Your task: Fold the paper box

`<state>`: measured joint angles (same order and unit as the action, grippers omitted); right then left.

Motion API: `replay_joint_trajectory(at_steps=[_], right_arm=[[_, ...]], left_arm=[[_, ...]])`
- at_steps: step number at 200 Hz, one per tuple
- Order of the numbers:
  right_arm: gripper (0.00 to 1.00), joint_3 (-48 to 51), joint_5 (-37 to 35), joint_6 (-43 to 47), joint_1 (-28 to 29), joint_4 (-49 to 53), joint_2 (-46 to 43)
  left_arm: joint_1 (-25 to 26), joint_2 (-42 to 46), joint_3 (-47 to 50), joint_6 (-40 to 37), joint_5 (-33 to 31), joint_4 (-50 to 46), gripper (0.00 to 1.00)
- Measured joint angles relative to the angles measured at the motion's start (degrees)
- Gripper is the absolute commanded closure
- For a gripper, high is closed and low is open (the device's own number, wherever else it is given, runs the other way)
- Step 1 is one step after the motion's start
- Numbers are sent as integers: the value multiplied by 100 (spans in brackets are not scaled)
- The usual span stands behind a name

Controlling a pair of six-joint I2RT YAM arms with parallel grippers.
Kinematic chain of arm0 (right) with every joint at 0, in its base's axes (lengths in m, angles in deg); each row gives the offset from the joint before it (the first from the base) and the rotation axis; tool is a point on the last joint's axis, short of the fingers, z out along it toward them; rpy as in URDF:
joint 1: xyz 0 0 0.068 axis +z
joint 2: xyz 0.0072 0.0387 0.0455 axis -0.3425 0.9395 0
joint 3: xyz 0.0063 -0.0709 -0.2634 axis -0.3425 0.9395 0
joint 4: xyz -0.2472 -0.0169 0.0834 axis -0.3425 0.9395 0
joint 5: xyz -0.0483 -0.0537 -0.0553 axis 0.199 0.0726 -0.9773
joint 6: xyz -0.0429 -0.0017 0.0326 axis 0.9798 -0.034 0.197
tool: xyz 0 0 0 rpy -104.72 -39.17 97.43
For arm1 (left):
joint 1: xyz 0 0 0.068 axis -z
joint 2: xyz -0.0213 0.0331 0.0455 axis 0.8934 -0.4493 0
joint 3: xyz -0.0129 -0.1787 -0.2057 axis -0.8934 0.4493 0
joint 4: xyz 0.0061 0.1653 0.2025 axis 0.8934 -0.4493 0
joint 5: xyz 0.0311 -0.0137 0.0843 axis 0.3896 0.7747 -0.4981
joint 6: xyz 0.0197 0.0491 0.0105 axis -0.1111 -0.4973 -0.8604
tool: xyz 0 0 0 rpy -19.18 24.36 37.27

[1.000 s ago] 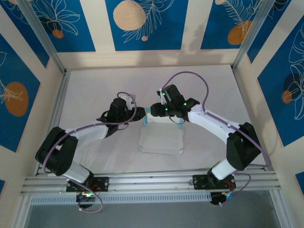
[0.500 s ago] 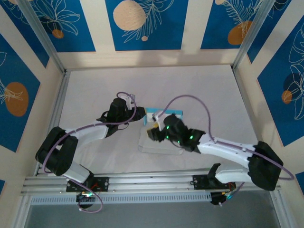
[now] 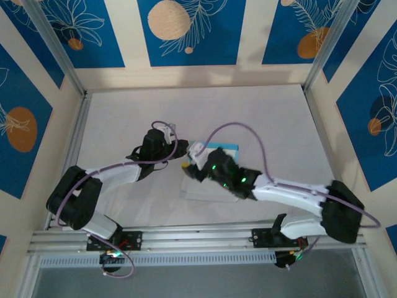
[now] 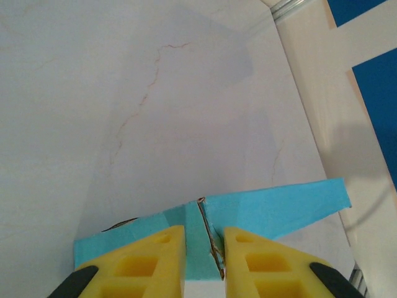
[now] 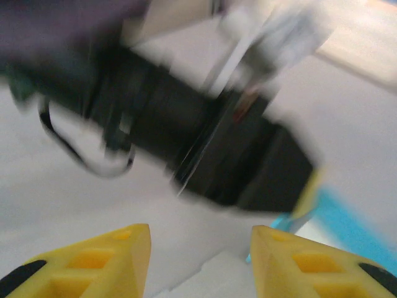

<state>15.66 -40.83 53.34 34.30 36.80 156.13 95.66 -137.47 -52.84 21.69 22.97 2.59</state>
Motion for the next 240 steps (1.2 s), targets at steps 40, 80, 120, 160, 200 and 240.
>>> replay_joint_trajectory(at_steps=[40,80,120,160,200,240], right_arm=[[38,-2092,1228,1139,-2041,2240,-120],[6,-2564,1853,2024,-2892,3757,584],[19,-146,1261,579,-3178,2629,-1075],[27,1451,584,-531,-2715,1838,-2304],[25,2140,-468,-1495,-1860,1333,-2192],[24,2406,-1309,-1790,-1611,824,-1547]], left_arm=[[0,0,-4,-337,-20,-11,79],[0,-4,-131,-584,-107,-192,80],[0,-11,-170,-640,-151,-258,80],[0,-85,-232,-640,-151,-249,81],[0,-223,-391,-645,-212,-271,81],[0,-247,-507,-704,-243,-435,81]])
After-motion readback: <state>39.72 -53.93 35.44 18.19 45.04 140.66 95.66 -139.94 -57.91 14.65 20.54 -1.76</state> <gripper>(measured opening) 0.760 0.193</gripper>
